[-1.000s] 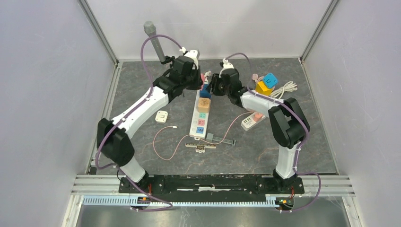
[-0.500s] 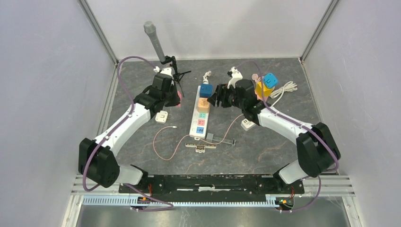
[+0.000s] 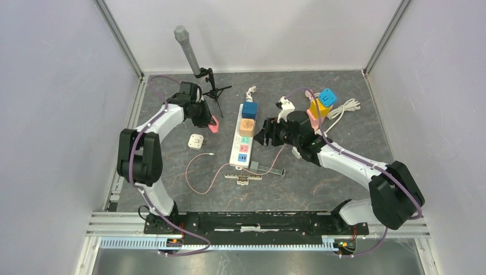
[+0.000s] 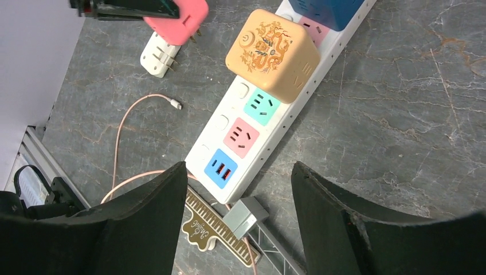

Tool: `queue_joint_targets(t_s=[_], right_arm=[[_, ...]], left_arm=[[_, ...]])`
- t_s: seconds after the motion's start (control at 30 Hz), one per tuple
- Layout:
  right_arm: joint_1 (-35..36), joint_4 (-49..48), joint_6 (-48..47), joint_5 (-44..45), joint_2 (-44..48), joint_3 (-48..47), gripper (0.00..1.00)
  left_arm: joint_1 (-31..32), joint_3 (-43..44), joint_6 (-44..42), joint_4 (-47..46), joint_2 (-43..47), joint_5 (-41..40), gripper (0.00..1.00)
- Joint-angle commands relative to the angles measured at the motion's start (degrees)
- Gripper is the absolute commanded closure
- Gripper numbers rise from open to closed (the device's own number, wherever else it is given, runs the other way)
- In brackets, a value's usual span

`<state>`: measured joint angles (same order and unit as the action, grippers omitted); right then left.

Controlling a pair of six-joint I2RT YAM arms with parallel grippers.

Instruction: Pull the plug off the socket

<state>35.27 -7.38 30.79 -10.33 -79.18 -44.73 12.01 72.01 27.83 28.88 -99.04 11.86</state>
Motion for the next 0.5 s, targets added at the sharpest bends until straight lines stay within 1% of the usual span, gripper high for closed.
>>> queue_joint_targets(t_s=[0.0, 0.1, 0.17, 0.27, 0.37, 0.47], right_arm=[[0.2, 0.6, 0.2, 0.7, 3.0, 0.0, 0.28], [0.2, 1.2, 0.2, 0.7, 3.7, 0.1, 0.28], [0.2, 1.2, 0.5, 0.8, 4.0, 0.6, 0.28], [0.3, 0.7, 1.1, 0.4, 4.1, 1.3, 0.28], [0.4, 0.3, 1.4, 0.2, 3.9, 1.8, 0.28], [0.4, 0.3, 1.6, 0.2, 3.5, 1.8, 0.28]], left_arm=[[-4.1, 5.2, -1.3, -0.1, -4.3, 9.5, 0.98], [-6.4, 7.2, -2.0, 0.6, -8.1, 11.8, 0.94], [-7.7, 9.7, -3.8, 3.3, -10.9, 13.0, 0.89], [-9.2, 12.3, -6.5, 6.1, -14.4, 13.6, 0.84], [-11.4, 12.9, -6.8, 6.6, -16.3, 13.5, 0.80], [-11.9, 12.7, -6.8, 6.2, -17.1, 13.2, 0.69]])
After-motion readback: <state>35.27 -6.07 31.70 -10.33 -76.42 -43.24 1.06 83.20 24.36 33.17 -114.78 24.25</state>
